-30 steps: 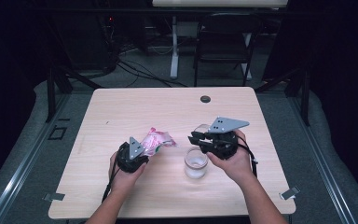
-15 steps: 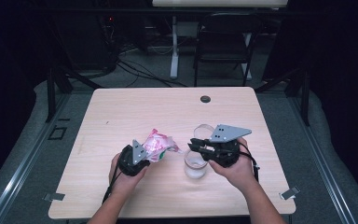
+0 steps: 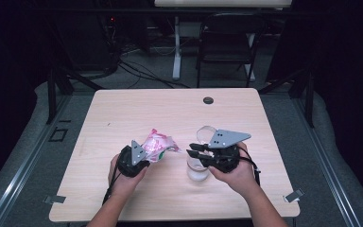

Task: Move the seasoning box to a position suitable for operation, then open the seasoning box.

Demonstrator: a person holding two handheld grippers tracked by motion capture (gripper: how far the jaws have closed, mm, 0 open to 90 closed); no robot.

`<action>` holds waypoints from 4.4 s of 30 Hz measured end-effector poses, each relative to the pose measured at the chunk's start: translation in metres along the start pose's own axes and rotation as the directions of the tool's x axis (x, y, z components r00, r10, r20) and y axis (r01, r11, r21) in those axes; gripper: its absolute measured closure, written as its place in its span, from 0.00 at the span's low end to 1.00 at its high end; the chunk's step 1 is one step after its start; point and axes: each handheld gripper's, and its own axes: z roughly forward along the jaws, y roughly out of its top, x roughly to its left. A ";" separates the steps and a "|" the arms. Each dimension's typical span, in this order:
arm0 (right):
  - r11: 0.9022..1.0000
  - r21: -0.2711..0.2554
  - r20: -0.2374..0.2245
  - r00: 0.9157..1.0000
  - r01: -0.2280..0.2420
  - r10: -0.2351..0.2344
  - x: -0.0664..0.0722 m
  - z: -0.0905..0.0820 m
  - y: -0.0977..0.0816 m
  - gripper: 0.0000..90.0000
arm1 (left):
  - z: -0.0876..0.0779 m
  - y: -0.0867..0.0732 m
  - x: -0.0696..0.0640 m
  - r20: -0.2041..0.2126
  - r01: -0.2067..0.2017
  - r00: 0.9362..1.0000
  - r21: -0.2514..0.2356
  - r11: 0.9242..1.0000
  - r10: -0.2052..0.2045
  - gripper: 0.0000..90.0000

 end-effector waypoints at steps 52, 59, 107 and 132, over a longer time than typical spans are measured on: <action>0.980 0.072 0.034 0.981 0.187 -0.190 0.028 0.022 0.000 0.59 | 0.005 0.006 -0.024 0.037 -0.128 0.991 0.027 0.991 0.127 0.68; 0.976 0.091 0.021 0.980 0.196 -0.198 0.029 0.025 -0.002 0.59 | 0.002 0.008 -0.027 0.040 -0.142 0.989 0.011 0.990 0.142 0.68; 0.983 0.159 -0.080 0.994 0.091 -0.079 0.024 0.040 -0.012 1.00 | -0.002 0.012 -0.037 0.009 -0.226 0.974 -0.010 0.974 0.226 0.68; 0.990 0.129 -0.093 0.994 0.061 -0.049 0.018 0.038 -0.011 1.00 | -0.005 0.021 -0.035 -0.040 -0.273 0.961 -0.008 0.962 0.273 0.68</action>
